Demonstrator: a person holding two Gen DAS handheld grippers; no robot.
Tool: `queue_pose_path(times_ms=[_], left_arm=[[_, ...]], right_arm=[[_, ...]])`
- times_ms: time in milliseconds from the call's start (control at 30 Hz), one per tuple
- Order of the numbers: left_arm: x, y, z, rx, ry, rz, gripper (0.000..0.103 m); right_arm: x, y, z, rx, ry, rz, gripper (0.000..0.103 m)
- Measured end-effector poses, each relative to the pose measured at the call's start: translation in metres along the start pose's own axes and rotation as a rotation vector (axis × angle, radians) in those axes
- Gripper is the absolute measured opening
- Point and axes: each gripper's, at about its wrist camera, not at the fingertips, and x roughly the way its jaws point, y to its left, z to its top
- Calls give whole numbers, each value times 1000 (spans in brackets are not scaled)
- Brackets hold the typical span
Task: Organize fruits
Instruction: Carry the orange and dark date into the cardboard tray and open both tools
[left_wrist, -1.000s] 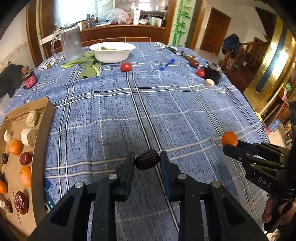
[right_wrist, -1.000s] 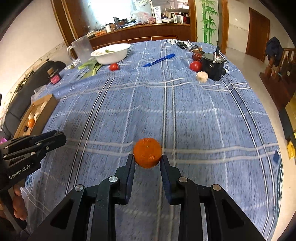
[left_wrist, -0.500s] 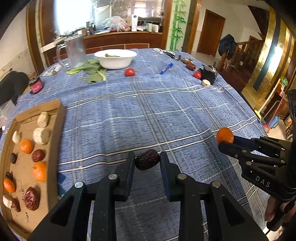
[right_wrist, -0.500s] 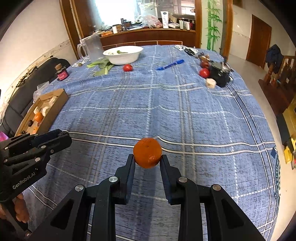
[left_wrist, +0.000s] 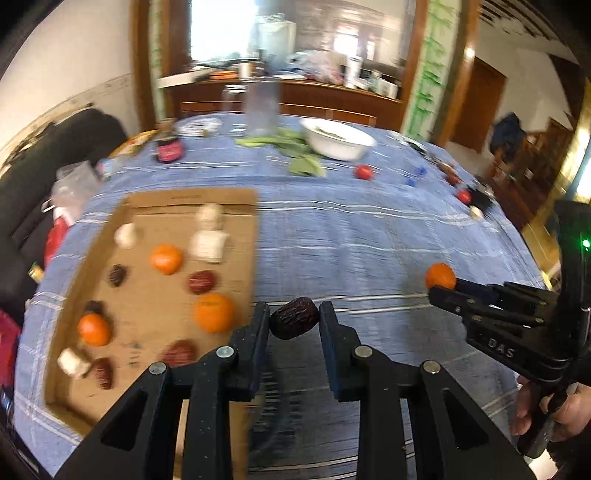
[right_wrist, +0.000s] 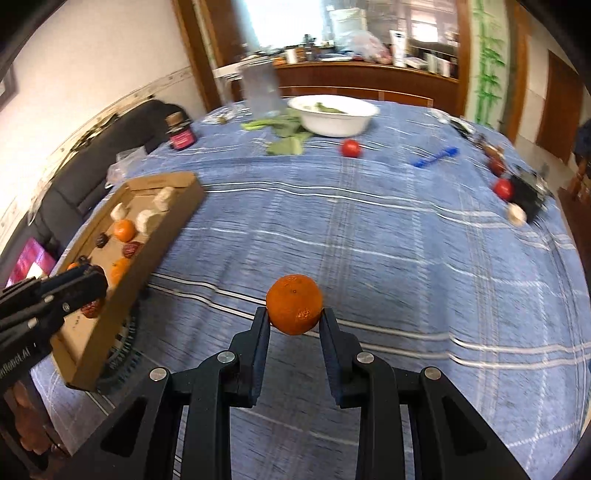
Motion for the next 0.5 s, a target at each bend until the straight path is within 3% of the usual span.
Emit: queue_pose_path(times_ms=[267,500], left_arm=[[-11,68,-8,-111,-2,138,26],[-20,115,-26,-198,18,196,26]], right_arm=[[11,53,21,-114,-12,75,30],[21,95,39,-204,-14,125,30]])
